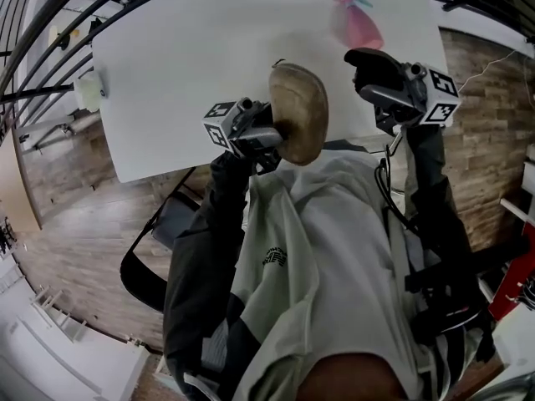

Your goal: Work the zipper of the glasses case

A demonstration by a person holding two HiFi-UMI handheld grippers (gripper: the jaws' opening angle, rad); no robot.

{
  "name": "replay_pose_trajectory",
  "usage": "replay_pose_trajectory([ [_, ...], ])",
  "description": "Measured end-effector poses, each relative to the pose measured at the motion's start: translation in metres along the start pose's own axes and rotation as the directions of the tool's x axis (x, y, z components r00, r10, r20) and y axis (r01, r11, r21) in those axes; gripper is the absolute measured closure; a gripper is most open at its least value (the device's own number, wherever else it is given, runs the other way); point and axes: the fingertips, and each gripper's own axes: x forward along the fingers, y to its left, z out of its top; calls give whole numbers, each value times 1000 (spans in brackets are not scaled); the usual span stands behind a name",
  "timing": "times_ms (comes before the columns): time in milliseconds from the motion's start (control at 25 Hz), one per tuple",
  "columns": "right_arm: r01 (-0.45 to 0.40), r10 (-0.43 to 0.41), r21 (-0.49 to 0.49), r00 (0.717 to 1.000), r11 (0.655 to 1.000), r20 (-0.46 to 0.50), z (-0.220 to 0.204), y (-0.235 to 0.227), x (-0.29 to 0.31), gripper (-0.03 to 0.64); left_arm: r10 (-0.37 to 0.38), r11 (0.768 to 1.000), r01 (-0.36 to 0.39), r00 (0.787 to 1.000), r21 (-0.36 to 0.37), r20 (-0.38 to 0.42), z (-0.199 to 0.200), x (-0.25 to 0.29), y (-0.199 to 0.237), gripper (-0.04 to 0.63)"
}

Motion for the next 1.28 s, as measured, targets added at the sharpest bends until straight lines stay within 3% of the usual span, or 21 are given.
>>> replay_pose_trajectory([
  [120,-70,74,64,995,995,-71,-30,-16,19,370,-201,967,203,979,-155,31,-14,8,-19,267],
  [200,-100,110,128,991,987,-78,-47,-26,33,370,-254,940,258,966,-222,47,-24,10,-20,267],
  [280,-137,153,178,985,975,-83,-60,-29,46,370,-258,930,257,966,-262,31,-33,12,-15,267],
  [360,-161,178,159,978,974,-105,-69,-29,57,380,-246,930,240,969,-278,16,-38,13,-11,267],
  [440,-184,193,113,978,977,-83,-65,-26,59,557,-238,931,234,971,-281,20,-38,12,-9,267],
  [480,-193,199,95,978,977,-58,-59,-24,58,605,-234,932,231,972,-279,24,-37,10,-9,267],
  [640,-189,191,36,978,981,-84,-48,-20,55,618,-190,948,184,982,-261,2,-36,5,-9,267],
  [720,-168,167,0,981,986,-98,-39,-21,53,620,-135,964,132,991,-232,3,-34,0,-3,270],
  [840,-111,101,-92,989,990,-106,-20,-25,42,621,-24,980,37,997,-197,69,-26,-14,15,275],
  [960,-59,16,-208,979,976,-205,-17,-26,40,621,65,985,-43,990,-169,126,-18,-30,26,279],
  [1080,-33,-39,-280,968,959,-247,-17,-23,39,623,131,985,-103,968,-139,213,-4,-44,30,283],
  [1280,81,-175,-316,944,945,-279,-32,-33,41,623,136,985,-109,967,-134,215,-10,-41,29,284],
])
